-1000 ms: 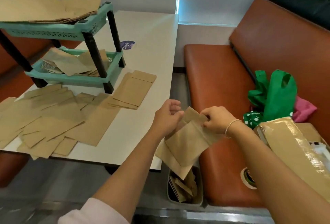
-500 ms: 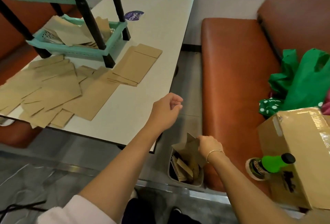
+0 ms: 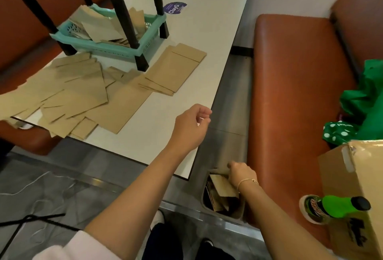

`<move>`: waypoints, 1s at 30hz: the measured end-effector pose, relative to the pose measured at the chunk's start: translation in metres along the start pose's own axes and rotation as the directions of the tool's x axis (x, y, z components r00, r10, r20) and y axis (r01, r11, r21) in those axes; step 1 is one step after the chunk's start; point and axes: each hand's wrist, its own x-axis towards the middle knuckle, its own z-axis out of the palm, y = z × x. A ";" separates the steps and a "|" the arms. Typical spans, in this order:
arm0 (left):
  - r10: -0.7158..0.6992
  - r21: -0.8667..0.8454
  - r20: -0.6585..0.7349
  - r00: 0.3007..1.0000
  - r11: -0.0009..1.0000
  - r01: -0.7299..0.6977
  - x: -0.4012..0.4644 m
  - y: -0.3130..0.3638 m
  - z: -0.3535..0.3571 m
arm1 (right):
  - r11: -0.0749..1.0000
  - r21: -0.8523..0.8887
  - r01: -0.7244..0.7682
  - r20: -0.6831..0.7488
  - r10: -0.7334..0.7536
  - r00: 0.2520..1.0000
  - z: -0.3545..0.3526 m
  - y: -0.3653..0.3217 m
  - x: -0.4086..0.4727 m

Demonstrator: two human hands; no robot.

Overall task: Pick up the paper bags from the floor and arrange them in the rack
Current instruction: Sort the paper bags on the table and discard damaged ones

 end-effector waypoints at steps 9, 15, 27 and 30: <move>-0.017 0.041 -0.008 1.000 0.999 0.018 0.017 0.003 -0.020 | 0.994 0.099 0.054 -0.321 -0.019 0.947 -0.109 -0.044 -0.009; -0.060 0.168 -0.051 0.997 0.983 0.067 0.056 -0.011 -0.051 | 0.984 0.123 0.125 -0.494 -0.049 0.868 -0.175 -0.088 -0.022; -0.251 0.446 -0.107 0.962 0.853 0.272 0.140 -0.057 -0.109 | 0.984 0.041 0.171 -0.437 -0.136 0.889 -0.193 -0.159 -0.015; -0.297 0.480 -0.091 0.951 0.823 0.303 0.151 -0.062 -0.111 | 0.994 0.042 0.100 -0.405 -0.075 0.911 -0.192 -0.154 -0.012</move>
